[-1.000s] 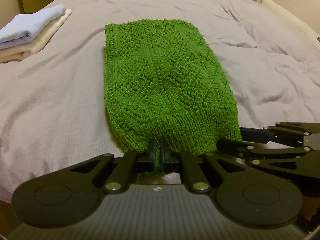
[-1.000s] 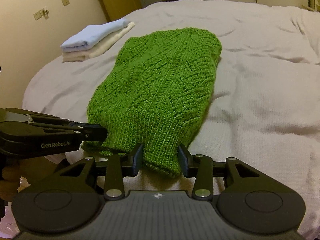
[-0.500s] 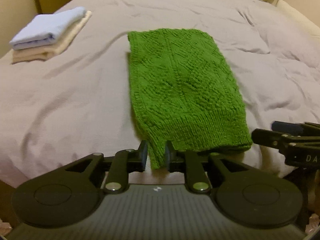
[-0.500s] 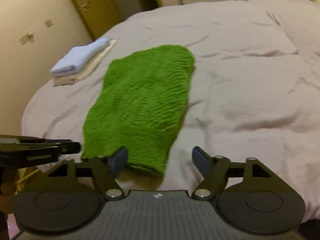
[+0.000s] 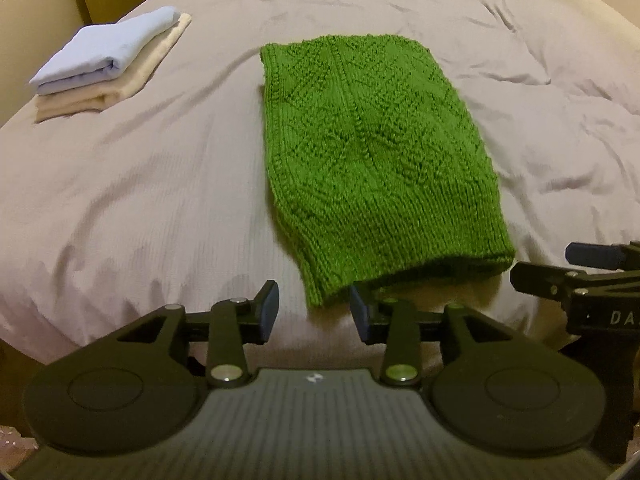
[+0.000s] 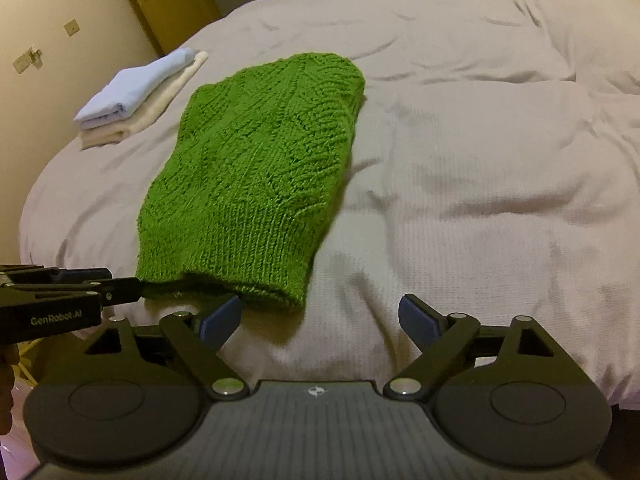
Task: Fold clothes
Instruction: 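Grasp the folded green vest end with the left gripper while the right gripper grasps beside it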
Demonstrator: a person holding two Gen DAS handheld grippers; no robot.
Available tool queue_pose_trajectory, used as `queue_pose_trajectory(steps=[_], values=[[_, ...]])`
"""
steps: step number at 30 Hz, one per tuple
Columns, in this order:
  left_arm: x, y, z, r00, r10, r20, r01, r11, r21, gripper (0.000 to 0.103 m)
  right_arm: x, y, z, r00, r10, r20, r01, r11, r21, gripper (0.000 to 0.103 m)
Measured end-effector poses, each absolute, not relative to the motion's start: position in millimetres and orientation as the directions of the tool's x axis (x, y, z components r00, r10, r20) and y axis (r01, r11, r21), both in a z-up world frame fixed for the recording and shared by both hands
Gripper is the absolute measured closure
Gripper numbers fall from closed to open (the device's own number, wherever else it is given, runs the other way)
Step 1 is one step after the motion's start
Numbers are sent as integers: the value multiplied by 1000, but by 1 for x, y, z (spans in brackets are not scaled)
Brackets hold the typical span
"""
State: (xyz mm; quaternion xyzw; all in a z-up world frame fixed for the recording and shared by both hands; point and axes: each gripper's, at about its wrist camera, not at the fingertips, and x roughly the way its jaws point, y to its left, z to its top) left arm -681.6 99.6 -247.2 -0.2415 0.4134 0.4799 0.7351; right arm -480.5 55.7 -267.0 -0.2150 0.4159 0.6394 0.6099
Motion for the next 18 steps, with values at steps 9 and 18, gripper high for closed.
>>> queue_pose_trajectory(steps=[9,18], values=[[-684,79,-252,197,500,-844,-901,431,45,67,-485,39,-268,-156,605,-781,-962,85,259,15],[-686,66,-247,217,513,-830,-895,444,40,65,-483,25,-264,-138,624,-769,-962,100,255,15]])
